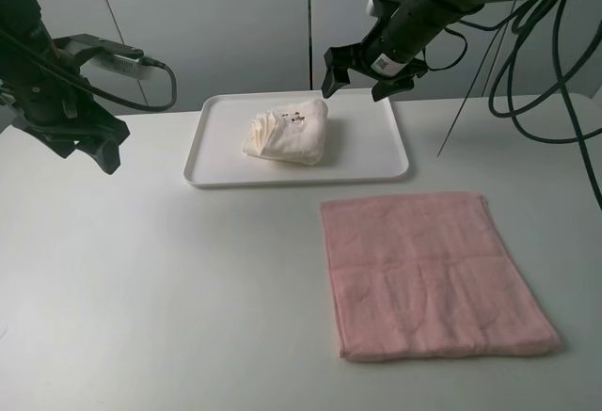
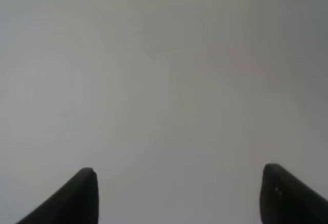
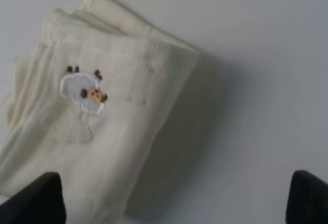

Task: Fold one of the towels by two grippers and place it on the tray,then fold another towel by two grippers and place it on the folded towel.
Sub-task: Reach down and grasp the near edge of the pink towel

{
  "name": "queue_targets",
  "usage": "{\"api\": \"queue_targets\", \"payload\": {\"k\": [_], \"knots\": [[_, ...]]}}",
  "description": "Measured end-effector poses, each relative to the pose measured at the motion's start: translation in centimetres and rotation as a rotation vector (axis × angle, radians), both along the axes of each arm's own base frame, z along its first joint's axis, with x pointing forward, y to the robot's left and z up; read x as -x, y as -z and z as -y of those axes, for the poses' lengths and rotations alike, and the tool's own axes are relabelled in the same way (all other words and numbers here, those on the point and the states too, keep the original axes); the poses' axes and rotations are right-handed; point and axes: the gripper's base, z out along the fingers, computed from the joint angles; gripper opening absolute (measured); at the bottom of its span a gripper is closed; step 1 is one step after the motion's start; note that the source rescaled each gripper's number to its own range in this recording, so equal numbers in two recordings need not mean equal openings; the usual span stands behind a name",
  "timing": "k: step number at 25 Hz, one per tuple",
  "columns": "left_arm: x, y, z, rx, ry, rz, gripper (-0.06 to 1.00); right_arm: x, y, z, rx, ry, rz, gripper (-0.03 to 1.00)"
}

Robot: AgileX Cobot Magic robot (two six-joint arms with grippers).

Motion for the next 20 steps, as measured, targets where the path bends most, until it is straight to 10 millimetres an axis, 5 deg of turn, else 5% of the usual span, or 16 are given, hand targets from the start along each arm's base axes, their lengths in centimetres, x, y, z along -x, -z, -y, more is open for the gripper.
{"api": "queue_targets", "payload": {"k": [9,20], "knots": [[0.0,0.0,0.0,0.003,0.000,-0.001,0.83,7.0,-3.5,3.0,0.103,0.005,0.085,0.92],[0.4,0.1,1.5,0.108,0.051,-0.031,0.83,20.7,-6.0,7.6,0.198,-0.037,0.106,0.99]]}}
